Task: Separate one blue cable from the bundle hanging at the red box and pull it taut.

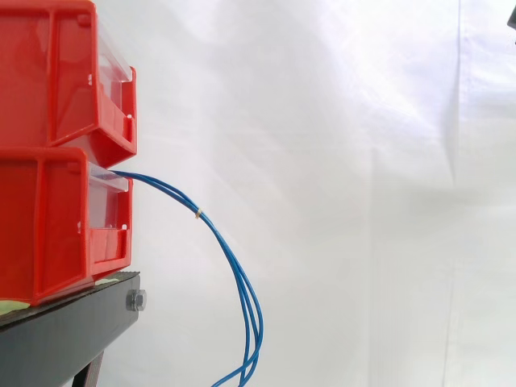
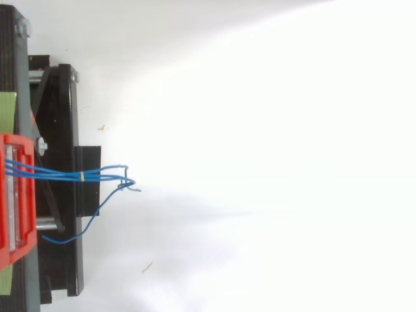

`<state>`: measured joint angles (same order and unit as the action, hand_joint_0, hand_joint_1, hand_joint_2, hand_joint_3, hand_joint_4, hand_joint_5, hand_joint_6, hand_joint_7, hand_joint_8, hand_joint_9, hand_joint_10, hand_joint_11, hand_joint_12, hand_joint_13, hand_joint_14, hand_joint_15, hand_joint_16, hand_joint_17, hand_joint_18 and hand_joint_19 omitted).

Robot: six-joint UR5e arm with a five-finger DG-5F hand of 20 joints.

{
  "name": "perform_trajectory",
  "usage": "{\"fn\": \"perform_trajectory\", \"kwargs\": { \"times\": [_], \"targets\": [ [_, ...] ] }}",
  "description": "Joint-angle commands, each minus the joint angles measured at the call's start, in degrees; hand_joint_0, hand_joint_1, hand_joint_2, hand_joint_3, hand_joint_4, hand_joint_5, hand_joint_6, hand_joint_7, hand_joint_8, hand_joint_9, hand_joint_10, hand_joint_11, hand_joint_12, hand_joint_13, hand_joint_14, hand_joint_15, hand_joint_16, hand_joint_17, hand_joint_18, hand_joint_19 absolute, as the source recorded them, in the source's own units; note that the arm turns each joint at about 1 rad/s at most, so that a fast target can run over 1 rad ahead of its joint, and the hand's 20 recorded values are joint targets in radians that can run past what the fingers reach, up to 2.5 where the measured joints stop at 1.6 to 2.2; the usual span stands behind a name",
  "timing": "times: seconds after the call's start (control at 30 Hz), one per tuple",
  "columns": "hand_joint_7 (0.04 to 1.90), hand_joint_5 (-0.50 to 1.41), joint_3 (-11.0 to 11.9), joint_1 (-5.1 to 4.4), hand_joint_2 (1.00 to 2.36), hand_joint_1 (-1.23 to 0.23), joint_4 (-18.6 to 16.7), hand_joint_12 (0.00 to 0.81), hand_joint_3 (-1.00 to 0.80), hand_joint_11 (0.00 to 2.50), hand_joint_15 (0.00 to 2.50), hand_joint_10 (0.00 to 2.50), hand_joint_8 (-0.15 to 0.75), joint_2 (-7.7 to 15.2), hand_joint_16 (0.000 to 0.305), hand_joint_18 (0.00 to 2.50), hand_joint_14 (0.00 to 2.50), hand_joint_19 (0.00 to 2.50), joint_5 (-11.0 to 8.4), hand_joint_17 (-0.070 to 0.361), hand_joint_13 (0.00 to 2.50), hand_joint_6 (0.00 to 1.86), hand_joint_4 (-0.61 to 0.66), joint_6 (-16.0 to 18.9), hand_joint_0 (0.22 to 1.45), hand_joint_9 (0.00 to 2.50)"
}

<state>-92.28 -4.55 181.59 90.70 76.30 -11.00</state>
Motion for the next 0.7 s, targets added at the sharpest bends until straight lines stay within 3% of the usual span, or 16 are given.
{"fn": "perform_trajectory", "kwargs": {
  "times": [0.0,0.2,0.23,0.5,0.57,0.67],
  "targets": [
    [0.89,-0.18,0.00,-0.02,1.00,-0.45,0.51,0.274,-0.50,0.38,0.11,0.01,0.258,0.36,0.041,0.47,0.00,0.23,0.07,0.093,0.53,0.50,0.21,-0.07,0.52,0.79],
    [0.89,-0.21,-1.23,0.77,1.00,-0.59,0.60,0.299,-0.50,0.34,0.10,0.01,0.259,1.32,0.040,0.38,0.00,0.16,0.16,0.090,0.42,0.50,0.20,0.80,0.52,0.58],
    [0.89,-0.21,-2.02,0.77,1.00,-0.62,0.16,0.304,-0.50,0.33,0.10,0.01,0.265,1.32,0.040,0.37,0.00,0.16,0.16,0.089,0.40,0.50,0.20,1.95,0.52,0.55],
    [0.90,-0.22,-2.02,0.69,1.00,-0.68,-0.89,0.306,-0.50,0.34,0.10,0.01,0.265,1.32,0.039,0.36,0.00,0.14,-0.01,0.087,0.40,0.50,0.21,2.91,0.53,0.54],
    [0.90,-0.21,-1.93,0.51,1.00,-0.68,-1.59,0.306,-0.50,0.34,0.10,0.01,0.266,2.91,0.039,0.36,0.00,0.13,-1.24,0.087,0.40,0.50,0.21,3.00,0.53,0.54],
    [0.90,-0.21,-1.93,0.86,1.00,-0.67,-1.86,0.308,-0.50,0.34,0.10,0.01,0.269,5.45,0.038,0.35,0.00,0.11,-1.24,0.086,0.39,0.50,0.21,4.41,0.53,0.54]
  ]
}}
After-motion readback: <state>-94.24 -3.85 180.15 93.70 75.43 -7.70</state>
